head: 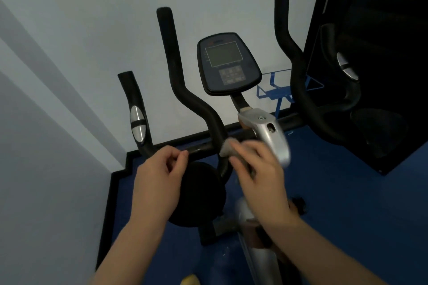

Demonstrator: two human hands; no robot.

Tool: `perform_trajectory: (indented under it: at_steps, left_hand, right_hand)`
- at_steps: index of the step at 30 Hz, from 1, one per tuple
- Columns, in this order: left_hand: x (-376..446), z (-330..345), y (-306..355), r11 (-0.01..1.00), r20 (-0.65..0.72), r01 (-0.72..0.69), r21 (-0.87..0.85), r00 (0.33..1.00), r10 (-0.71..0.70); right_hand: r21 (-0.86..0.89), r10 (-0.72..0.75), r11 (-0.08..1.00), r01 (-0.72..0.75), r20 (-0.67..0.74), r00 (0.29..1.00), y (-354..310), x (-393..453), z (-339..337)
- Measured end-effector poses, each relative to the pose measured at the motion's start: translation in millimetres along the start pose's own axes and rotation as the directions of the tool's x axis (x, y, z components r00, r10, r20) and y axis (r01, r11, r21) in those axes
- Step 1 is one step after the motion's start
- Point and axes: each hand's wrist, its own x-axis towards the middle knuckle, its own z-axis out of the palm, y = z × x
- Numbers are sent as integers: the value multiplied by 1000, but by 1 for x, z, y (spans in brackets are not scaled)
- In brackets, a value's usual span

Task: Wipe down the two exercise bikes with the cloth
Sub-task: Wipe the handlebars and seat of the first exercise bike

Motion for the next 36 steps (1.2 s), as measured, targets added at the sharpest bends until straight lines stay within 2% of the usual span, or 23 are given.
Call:
perform_trajectory:
  at_steps: [3,6,10,12,18,20,22,25,26,28,30,33,35,36]
  left_hand:
    - [-2,0,3,997,-91,-80,9,993,81]
    - [-3,0,5,990,-95,-134,52,986,138]
    - [-2,-1,1,992,-51,-123,-16,991,122]
    - [0,-1,0,991,-52,-125,-49,991,122]
    - [17,-5,4,981,-16,-149,-122,989,148]
    - [30,-11,0,975,-42,-139,-172,990,134]
    - [45,-18,-6,971,-85,-133,-199,989,118]
    - [66,-26,-19,971,-146,-152,-183,981,126]
    - [72,-27,-22,970,-159,-170,-175,977,143]
    - [80,-28,-28,965,-153,-205,-165,972,181]
    - [84,-28,-30,954,-87,-262,-143,964,251]
    - [79,-23,-39,904,16,-427,-40,904,427]
    - [74,-21,-45,886,40,-464,6,885,463]
    - [72,-22,-48,889,55,-458,-3,887,458]
  right_hand:
    - [-82,-29,996,28,-19,999,7,11,3]
    - [-284,-112,954,99,-30,993,1,47,9]
    - [-367,-30,930,13,-41,999,-4,18,7]
    - [-370,-31,929,28,-3,1000,-3,7,0]
    - [-543,25,839,-39,-33,999,-9,53,2]
    - [-464,84,879,-106,-70,994,-14,38,10]
    - [-384,79,918,-97,-61,995,-11,29,9]
    - [-488,65,868,-91,-69,995,-8,42,5]
    - [-483,113,865,-140,-84,990,-10,46,9]
    - [-329,236,908,-261,-113,965,-14,44,17]
    - [-129,316,936,-329,-108,943,-14,39,18]
    - [-49,153,986,-159,-112,982,-20,44,14]
    - [-113,-24,993,27,25,999,-29,52,19]
    - [-188,-124,972,144,114,986,-32,55,23]
